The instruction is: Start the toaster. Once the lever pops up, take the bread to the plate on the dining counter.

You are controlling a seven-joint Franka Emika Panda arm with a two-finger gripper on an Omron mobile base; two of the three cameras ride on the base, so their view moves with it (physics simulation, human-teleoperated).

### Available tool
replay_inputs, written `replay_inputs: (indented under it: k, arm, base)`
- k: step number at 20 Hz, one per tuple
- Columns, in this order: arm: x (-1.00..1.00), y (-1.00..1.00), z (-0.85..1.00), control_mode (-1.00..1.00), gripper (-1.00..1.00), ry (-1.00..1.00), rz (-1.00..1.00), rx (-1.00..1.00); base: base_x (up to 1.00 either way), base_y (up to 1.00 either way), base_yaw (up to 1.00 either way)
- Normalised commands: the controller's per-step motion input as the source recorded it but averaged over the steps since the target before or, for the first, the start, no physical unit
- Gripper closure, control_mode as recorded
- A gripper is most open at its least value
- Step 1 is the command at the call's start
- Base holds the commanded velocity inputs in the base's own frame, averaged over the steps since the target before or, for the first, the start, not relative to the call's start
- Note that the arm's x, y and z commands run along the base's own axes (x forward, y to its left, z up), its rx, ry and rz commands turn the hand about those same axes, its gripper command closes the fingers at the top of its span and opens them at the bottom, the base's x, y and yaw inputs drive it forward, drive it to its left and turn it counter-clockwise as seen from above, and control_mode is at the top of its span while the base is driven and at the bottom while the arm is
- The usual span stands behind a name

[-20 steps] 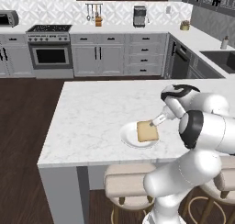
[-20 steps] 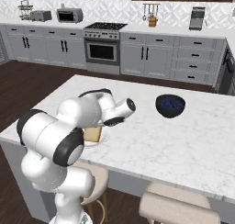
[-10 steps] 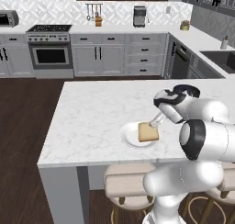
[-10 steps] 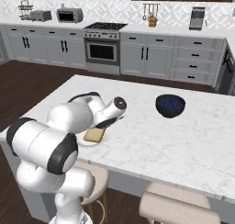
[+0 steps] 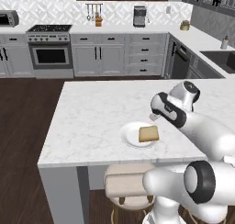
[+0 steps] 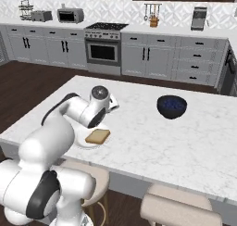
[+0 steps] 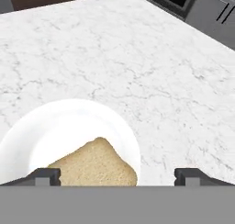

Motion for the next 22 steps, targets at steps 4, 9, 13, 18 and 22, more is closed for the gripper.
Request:
replay_inputs:
  k: [4, 9, 13, 18, 22]
  arm:
    - [-1.0, 0.22, 0.98, -1.0, -1.0, 0.08, -0.21, 0.0]
    - [-1.0, 0.08, 0.76, -1.0, -1.0, 0.18, -0.29, 0.04]
    - [-1.0, 0.13, 0.16, -1.0, -1.0, 0.26, -0.28, 0.03]
    - [-0.96, 0.14, -0.16, -1.0, -1.0, 0.24, -0.25, 0.01]
    - [-0.17, 0.26, -0.48, -1.0, -1.0, 0.3, -0.16, 0.0]
  base:
    - [0.0, 0.0, 0.0]
    - [0.0, 0.0, 0.0]
    - [0.0, 0.0, 0.0]
    - [0.0, 0.0, 0.0]
    - [0.0, 0.0, 0.0]
